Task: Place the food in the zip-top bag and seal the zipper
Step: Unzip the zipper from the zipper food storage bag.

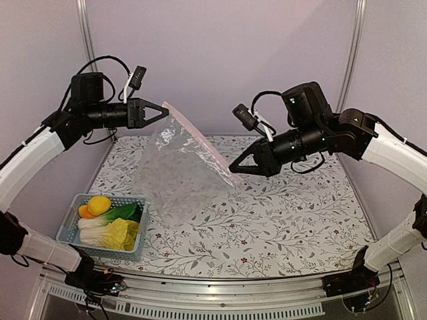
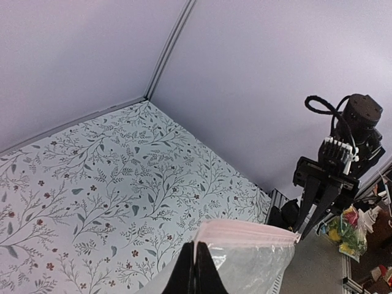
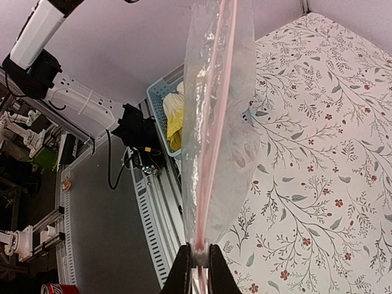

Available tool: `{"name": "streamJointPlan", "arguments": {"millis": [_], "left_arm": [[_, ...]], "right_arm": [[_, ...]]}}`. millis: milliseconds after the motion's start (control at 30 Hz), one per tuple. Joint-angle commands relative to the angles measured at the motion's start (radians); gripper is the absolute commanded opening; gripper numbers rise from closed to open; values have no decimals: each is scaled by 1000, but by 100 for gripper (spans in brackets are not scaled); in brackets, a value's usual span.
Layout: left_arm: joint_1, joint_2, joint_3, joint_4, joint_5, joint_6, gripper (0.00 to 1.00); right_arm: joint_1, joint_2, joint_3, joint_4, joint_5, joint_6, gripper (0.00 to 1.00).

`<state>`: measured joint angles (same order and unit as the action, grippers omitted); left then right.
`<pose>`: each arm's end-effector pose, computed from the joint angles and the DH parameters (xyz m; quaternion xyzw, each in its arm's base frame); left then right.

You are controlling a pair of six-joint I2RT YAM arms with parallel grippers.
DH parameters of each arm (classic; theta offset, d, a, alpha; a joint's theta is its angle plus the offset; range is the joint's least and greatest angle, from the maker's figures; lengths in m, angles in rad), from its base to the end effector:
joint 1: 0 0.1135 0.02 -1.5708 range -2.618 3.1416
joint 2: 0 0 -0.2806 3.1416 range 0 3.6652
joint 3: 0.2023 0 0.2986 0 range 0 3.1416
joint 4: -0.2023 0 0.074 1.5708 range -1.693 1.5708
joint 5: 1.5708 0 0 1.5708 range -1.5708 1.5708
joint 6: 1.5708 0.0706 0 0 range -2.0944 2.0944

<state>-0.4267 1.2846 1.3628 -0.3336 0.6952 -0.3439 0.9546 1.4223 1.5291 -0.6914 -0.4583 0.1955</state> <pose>0.3015 -0.1868 0.4330 0.2389 0.7348 -0.4658 0.4313 0.1927 0.3261 0.4061 -0.4177 0.7570 0.4186 0.2780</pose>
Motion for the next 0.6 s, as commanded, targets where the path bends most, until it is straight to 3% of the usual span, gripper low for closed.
{"name": "streamJointPlan", "arguments": {"millis": [0, 567], "left_arm": [[25, -16, 28, -20, -31, 26, 0], [40, -27, 39, -35, -58, 36, 0]], "right_arm": [[8, 9, -18, -44, -25, 8, 0], [9, 7, -24, -55, -23, 9, 0]]}}
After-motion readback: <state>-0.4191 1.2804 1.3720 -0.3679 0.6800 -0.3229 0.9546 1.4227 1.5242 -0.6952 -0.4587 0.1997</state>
